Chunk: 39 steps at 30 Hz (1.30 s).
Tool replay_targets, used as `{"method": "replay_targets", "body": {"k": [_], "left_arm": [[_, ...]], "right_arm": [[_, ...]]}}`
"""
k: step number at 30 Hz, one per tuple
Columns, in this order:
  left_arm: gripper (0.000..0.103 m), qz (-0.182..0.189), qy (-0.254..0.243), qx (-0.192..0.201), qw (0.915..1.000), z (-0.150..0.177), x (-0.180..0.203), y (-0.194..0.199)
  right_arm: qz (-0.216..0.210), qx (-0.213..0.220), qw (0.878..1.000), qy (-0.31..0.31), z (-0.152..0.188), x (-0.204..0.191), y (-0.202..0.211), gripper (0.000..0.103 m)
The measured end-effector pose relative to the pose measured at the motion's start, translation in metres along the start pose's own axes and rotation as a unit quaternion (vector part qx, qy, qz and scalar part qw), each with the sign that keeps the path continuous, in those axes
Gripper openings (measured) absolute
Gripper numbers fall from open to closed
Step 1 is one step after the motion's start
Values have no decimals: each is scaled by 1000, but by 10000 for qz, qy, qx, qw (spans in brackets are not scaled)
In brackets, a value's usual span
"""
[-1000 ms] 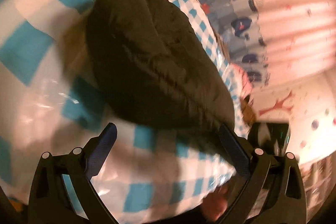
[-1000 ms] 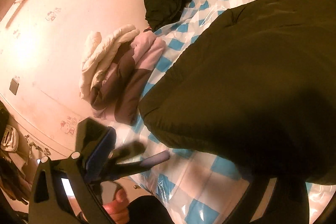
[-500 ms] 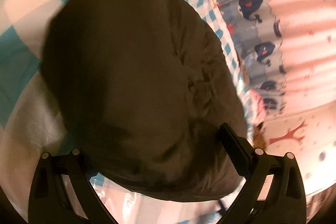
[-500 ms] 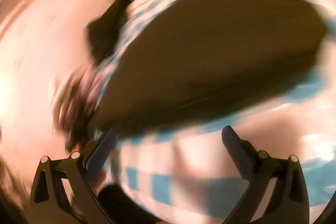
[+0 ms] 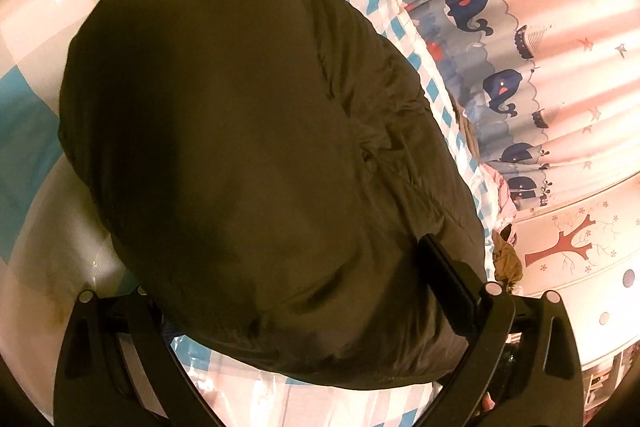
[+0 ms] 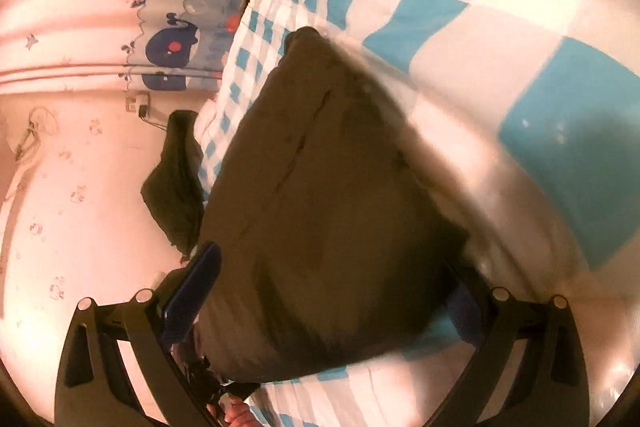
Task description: Fold large clothes
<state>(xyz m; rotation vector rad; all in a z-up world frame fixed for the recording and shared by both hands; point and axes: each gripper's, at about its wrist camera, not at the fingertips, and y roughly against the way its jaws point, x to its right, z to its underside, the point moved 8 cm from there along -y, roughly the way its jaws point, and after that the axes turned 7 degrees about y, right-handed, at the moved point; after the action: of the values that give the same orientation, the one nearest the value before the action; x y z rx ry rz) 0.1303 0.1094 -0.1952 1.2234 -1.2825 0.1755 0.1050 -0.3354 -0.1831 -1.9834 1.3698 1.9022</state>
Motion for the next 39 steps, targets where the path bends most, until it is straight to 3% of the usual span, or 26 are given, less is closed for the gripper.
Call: {"method": "replay_targets", "body": {"k": [1, 2, 3, 4, 5, 7, 10, 14, 17, 20, 22, 24, 27, 29, 31, 33, 36, 39], "left_arm": [[93, -4, -11, 17, 10000, 1, -2, 2], [90, -22, -58, 53, 10000, 1, -2, 1], [73, -43, -137, 73, 9999, 2, -2, 2], [55, -38, -267, 70, 9996, 2, 0, 2], [47, -48, -447, 76, 9990, 3, 3, 2], [22, -109, -828, 136, 9964, 7, 13, 5], [13, -115, -1161, 144, 9931, 19, 23, 17], [12, 140, -1545, 66, 9879, 59, 36, 57], [13, 253, -1682, -66, 9854, 96, 35, 88], [38, 109, -1437, -410, 9887, 125, 8, 95], [51, 104, -1126, -560, 9920, 131, -11, 90], [55, 107, -806, -551, 9952, 128, -21, 88], [57, 156, -501, -422, 9977, 121, -25, 89], [62, 101, -463, -364, 9982, 118, -24, 83], [70, 109, -298, -341, 9989, 118, -26, 77], [71, 82, -96, -297, 9995, 122, -30, 76], [71, 38, -166, -242, 9996, 122, -31, 79], [71, -7, -187, -233, 9996, 123, -36, 80]], "right_arm": [[34, -39, 9999, 97, 0, -3, -2, 87], [49, -111, 9997, 204, 0, -6, -5, 45], [-50, -168, 9995, 252, 0, -10, -8, 37], [-64, -134, 9994, 309, 0, -12, -8, 32], [-74, -125, 9987, 485, 0, -20, -8, 27], [-112, -90, 9976, 684, 0, -32, -3, 22], [-174, -59, 9929, 1175, 3, -60, 21, 21], [-5, -35, 9839, 1785, 26, -78, 83, 20], [416, -343, 9796, 1936, 63, -54, 127, 24], [788, -500, 9845, 1487, 86, 0, 164, 39], [867, -191, 9899, 1109, 81, 25, 186, 44], [1182, 385, 9863, 1087, 66, 28, 210, 46], [1567, 1084, 9665, 1720, 53, -10, 226, 56], [1614, 1077, 9479, 2527, 53, -63, 199, 66], [1636, 800, 9251, 3333, 61, -111, 149, 66], [1678, 482, 9046, 3889, 71, -143, 98, 66], [1921, 141, 8783, 4375, 83, -160, 24, 66], [2351, -223, 8572, 4577, 97, -135, -27, 67]]}}
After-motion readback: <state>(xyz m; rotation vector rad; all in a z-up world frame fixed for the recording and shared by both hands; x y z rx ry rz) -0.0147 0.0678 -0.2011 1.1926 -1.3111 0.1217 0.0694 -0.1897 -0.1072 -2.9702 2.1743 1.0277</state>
